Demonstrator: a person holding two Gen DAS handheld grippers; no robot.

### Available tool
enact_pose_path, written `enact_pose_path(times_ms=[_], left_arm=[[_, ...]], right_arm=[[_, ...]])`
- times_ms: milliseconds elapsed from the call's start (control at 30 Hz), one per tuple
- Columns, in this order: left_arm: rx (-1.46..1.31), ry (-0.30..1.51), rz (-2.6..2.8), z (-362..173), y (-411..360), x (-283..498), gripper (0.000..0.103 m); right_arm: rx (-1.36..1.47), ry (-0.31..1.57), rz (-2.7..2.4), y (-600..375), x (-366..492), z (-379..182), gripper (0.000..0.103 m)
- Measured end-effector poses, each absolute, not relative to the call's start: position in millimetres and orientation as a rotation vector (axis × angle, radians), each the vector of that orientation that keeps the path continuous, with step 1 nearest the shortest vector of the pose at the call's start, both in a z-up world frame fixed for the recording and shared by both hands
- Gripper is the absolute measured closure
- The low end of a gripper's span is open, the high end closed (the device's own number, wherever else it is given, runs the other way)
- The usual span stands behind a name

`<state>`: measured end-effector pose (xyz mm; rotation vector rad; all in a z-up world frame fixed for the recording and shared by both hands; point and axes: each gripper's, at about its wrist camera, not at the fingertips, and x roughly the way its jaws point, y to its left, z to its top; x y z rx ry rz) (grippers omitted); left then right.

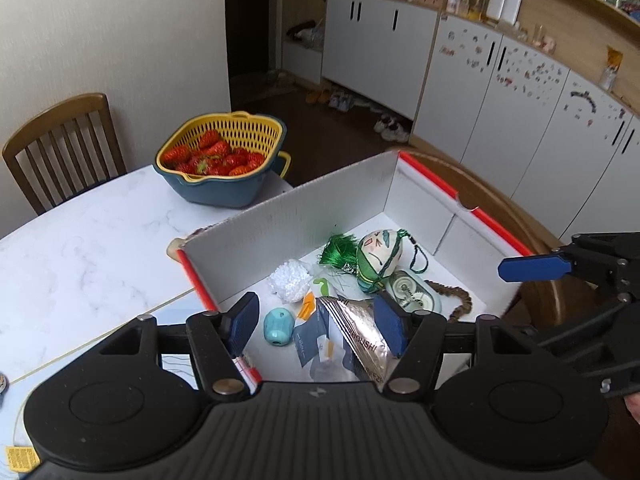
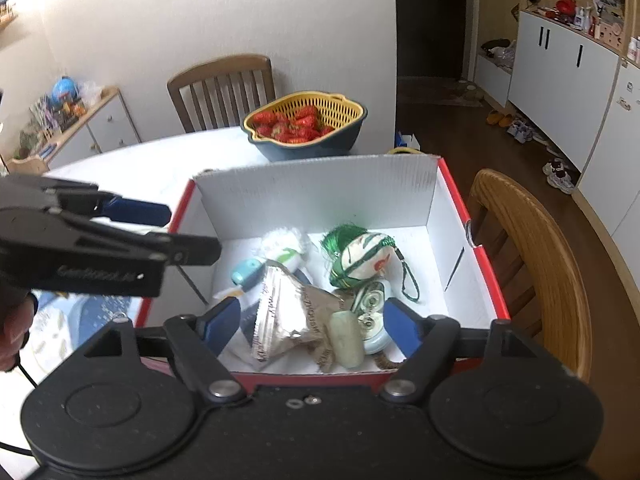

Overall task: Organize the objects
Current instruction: 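Withdraw both tools from the shoebox toward the yellow box and red horse keychain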

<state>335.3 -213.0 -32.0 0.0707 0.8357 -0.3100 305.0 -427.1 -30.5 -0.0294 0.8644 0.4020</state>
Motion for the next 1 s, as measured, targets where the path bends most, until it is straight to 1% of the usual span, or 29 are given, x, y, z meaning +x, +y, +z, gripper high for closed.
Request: enact_pose_path(times_ms=[33,67,133,200,333,433,700,767,1000], left_arm=[[0.066,0.827,-0.309,-29.3,-209.8,331.1,0.031],[0.058,0.816,-0.314,-26.5,-206.2,326.4,0.03],[0.056,0.8,-0.329,-22.7,-199.7,317.0,0.029],[0.06,0.789,-0.329,-20.3,-192.0,307.9,0.027],[0.044,0.769,-0.332,-15.1,-175.3,291.6,0.026],[0.03,0.758,-0.318,-11.1,-161.9,282.1,0.02],[0.015,0.718,-0.299,-1.7,-122.3,258.8,0.02],[0.011,0.714,-0.299,-0.3,-113.2,254.7,0.018],[-0.007,0.708,-0.294,0.9,-79.3,241.1,0.018]], right_arm=[[-0.026,0.859,0.401,-426.2,302.0,-28.5,0.024],[-0.021,0.853,0.401,-425.3,299.1,-26.3,0.023],[-0.003,0.837,0.394,-423.5,292.5,-22.4,0.023],[0.023,0.823,0.393,-422.1,286.0,-19.3,0.022],[0.064,0.807,0.386,-415.4,275.0,-15.1,0.017],[0.083,0.795,0.381,-408.1,265.8,-11.2,0.012],[0.114,0.77,0.375,-381.4,242.5,-7.8,0.006],[0.118,0.763,0.374,-373.4,236.6,-7.6,0.004],[0.111,0.744,0.379,-342.8,218.7,-3.6,0.004]])
